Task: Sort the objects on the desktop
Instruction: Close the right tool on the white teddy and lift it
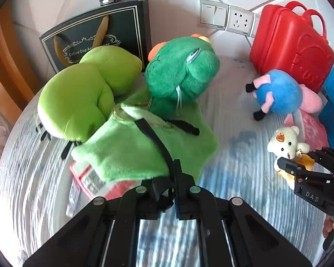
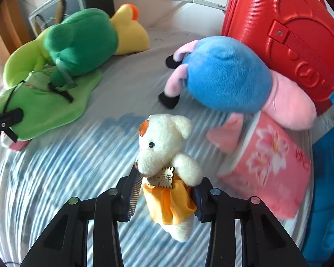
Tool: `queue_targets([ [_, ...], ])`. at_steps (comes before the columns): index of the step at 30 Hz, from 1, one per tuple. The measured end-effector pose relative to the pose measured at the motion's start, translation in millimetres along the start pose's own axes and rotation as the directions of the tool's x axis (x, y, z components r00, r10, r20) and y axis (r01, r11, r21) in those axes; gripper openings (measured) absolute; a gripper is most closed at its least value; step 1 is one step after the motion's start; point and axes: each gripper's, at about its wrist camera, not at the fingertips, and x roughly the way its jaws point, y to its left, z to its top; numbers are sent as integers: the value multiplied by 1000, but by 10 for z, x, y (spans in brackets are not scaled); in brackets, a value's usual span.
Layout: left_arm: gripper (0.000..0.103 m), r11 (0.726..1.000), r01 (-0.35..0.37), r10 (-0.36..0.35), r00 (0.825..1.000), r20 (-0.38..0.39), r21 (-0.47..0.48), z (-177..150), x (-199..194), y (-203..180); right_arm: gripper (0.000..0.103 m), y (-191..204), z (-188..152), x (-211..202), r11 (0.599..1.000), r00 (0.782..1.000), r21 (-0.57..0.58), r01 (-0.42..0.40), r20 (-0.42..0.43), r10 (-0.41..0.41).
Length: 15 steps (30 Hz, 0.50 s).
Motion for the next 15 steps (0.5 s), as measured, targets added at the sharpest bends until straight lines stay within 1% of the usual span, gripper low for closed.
queue_targets([
  [1,7,1000,0,0,1000,3,1,-54,-57,-10,38,18,-59,-53,1000,1000,5,-13,-2,13],
  [3,2,1000,9,-9,1000,12,0,-134,-175,-26,38,57,-160,-160,999,999,9,-33,1,33],
  [7,2,999,-44,43,997,67,22,-221,-469,-45,38,150,-293,-430,998,998,7,-60,25,59],
  [12,2,1000,-27,28,995,94,-12,-294,-762,78,38,369,-290,-765,997,995,0,-80,67,79],
  [15,2,1000,-20,20,995,96,-7,-410,-893,93,38,438,-309,-878,997,993,-7,-83,81,83],
])
